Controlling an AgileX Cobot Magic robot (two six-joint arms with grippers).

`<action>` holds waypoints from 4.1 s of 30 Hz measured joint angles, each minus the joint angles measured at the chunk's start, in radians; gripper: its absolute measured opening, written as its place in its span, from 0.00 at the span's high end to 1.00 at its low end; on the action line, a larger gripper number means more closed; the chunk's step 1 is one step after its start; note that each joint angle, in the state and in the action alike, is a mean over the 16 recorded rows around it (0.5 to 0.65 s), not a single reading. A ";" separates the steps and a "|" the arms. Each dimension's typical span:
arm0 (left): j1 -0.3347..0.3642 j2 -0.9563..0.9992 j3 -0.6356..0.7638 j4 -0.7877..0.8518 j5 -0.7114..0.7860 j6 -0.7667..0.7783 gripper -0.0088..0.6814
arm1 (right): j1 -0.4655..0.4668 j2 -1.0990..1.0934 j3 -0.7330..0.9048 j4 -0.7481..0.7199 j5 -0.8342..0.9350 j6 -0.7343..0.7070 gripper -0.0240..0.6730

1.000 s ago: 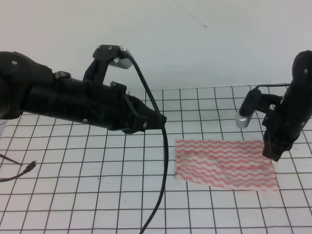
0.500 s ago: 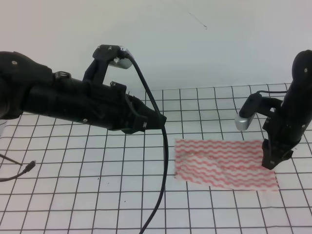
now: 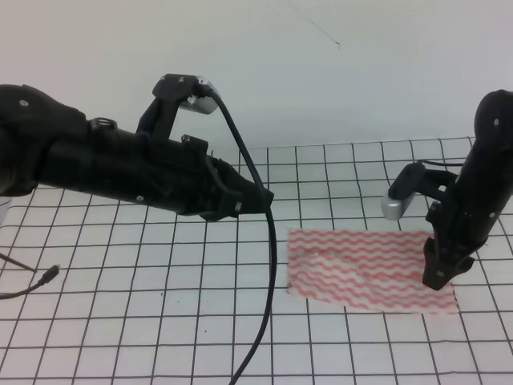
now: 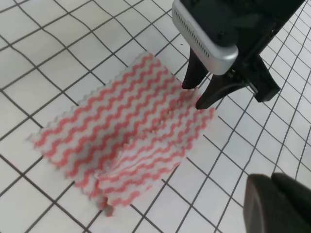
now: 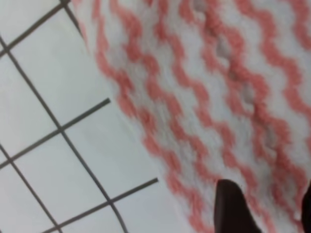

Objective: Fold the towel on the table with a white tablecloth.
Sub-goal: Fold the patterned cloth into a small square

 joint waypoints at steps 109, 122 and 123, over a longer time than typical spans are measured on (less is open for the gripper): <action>0.000 -0.001 0.001 0.001 -0.002 0.000 0.99 | 0.000 0.021 0.002 -0.003 0.011 -0.056 0.72; 0.000 -0.001 0.001 0.002 -0.002 0.000 0.99 | 0.000 0.016 0.002 -0.016 -0.021 -0.072 0.95; 0.000 -0.001 0.001 0.002 -0.002 0.000 0.99 | 0.000 0.014 0.002 -0.018 -0.028 -0.072 0.95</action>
